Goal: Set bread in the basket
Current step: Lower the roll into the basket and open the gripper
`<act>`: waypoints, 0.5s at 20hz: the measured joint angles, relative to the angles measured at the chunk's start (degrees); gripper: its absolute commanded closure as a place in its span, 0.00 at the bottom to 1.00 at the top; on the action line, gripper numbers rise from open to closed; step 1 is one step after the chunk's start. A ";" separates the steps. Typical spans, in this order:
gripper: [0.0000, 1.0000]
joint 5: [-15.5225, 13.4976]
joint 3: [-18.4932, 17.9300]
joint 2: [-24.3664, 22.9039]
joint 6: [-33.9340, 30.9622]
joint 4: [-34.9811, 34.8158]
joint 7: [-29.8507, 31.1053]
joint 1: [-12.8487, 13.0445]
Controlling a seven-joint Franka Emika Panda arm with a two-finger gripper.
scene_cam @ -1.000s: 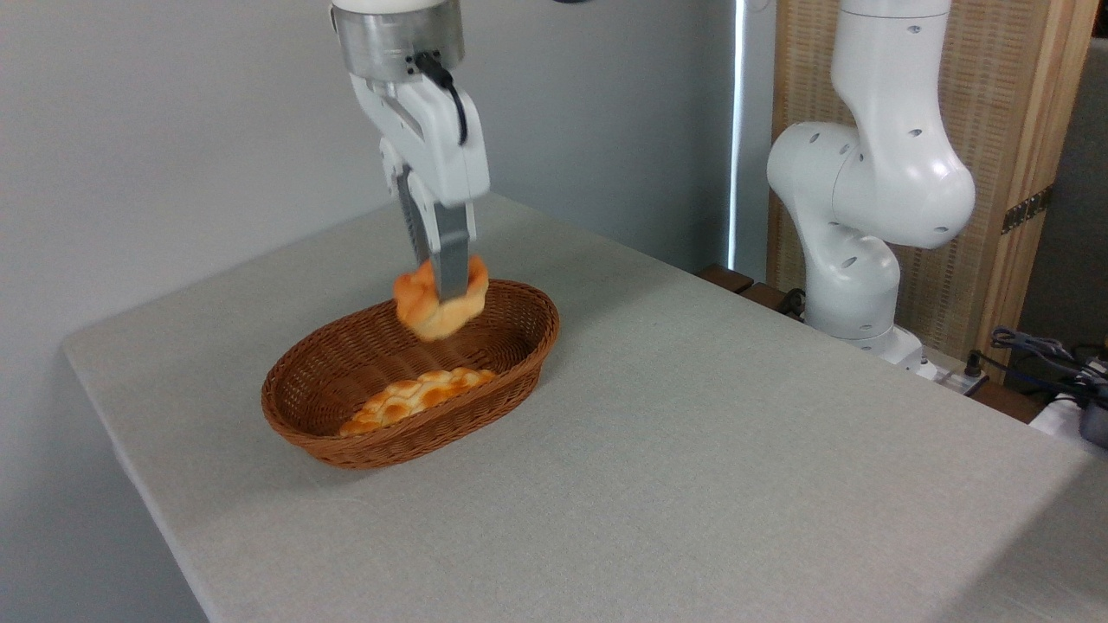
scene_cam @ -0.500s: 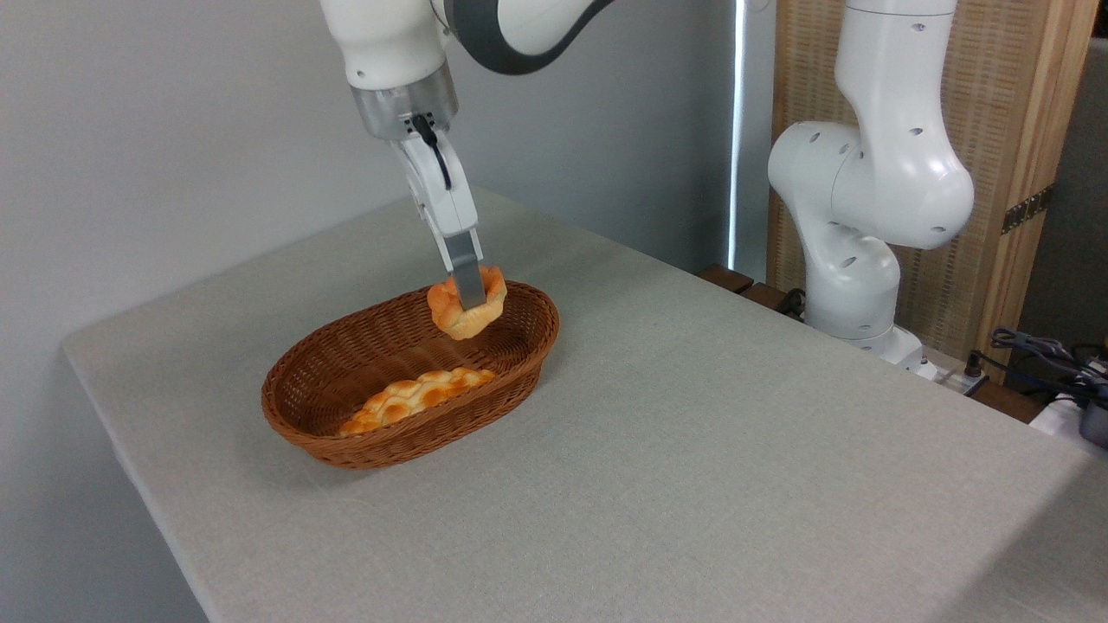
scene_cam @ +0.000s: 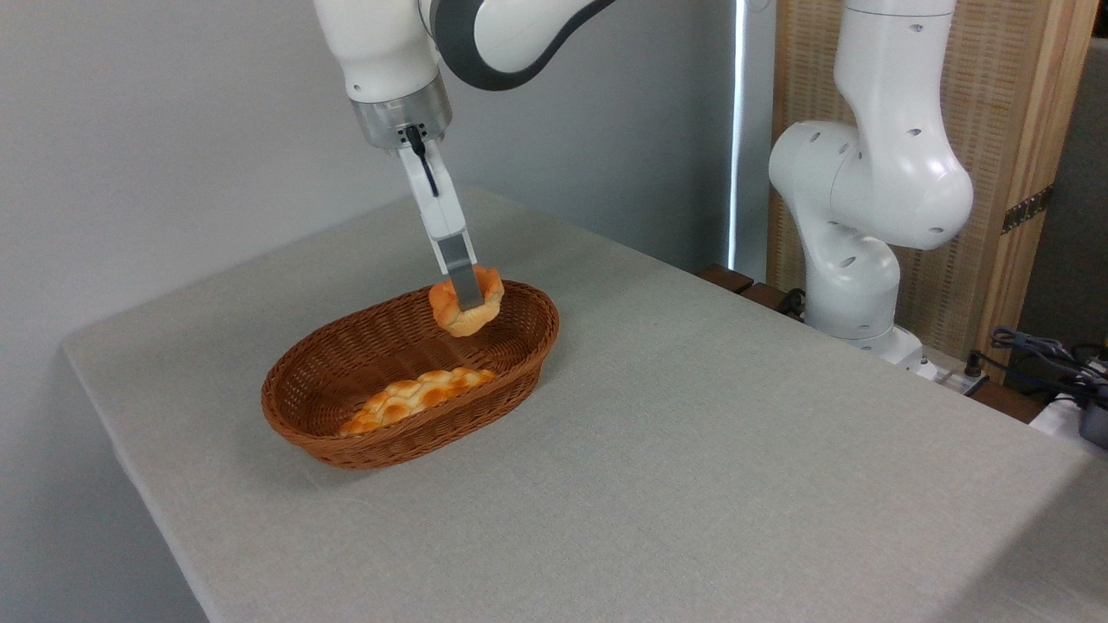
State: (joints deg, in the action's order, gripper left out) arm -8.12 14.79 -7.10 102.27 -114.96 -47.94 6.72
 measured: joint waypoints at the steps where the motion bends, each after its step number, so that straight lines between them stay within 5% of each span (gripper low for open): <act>1: 0.00 0.00 0.00 0.20 0.22 0.00 0.13 0.00; 10: 0.00 -0.16 -0.02 0.46 0.53 0.21 0.39 -0.01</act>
State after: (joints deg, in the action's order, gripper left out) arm -8.29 14.77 -6.64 102.80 -114.76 -47.56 6.71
